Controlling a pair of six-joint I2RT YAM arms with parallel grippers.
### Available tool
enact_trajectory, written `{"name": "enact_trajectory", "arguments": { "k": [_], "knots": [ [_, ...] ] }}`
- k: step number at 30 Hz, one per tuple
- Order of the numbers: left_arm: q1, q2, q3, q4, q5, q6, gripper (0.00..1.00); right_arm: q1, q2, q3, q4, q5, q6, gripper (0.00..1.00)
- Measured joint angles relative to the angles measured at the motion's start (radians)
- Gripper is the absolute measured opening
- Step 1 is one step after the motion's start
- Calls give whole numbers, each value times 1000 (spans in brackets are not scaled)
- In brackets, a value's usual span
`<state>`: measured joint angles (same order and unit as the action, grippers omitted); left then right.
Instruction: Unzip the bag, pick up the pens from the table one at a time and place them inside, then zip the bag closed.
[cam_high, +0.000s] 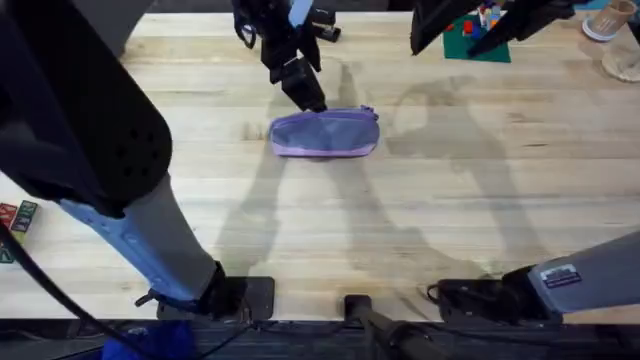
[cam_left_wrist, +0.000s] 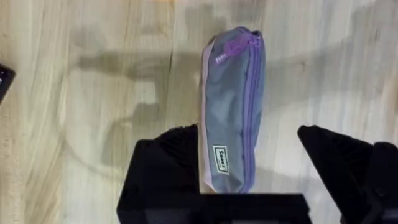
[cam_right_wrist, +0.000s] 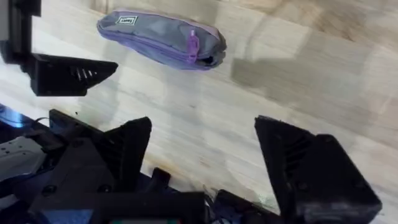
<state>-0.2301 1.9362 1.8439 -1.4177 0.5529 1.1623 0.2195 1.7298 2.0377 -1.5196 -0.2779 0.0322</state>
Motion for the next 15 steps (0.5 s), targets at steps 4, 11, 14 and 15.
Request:
{"name": "enact_trajectory", "arguments": {
  "k": [4,11,14,15],
  "knots": [
    [-9,0,-16,34,0,-6,985,0,0,0,0,0,-4,996],
    [-15,0,-101,109,0,-12,997,0,0,0,0,0,-14,995],
    [-15,0,-137,158,0,-12,997,0,0,0,0,0,-15,996],
    [-15,0,-151,172,0,-12,997,0,0,0,0,0,-15,996]
  ]
}}
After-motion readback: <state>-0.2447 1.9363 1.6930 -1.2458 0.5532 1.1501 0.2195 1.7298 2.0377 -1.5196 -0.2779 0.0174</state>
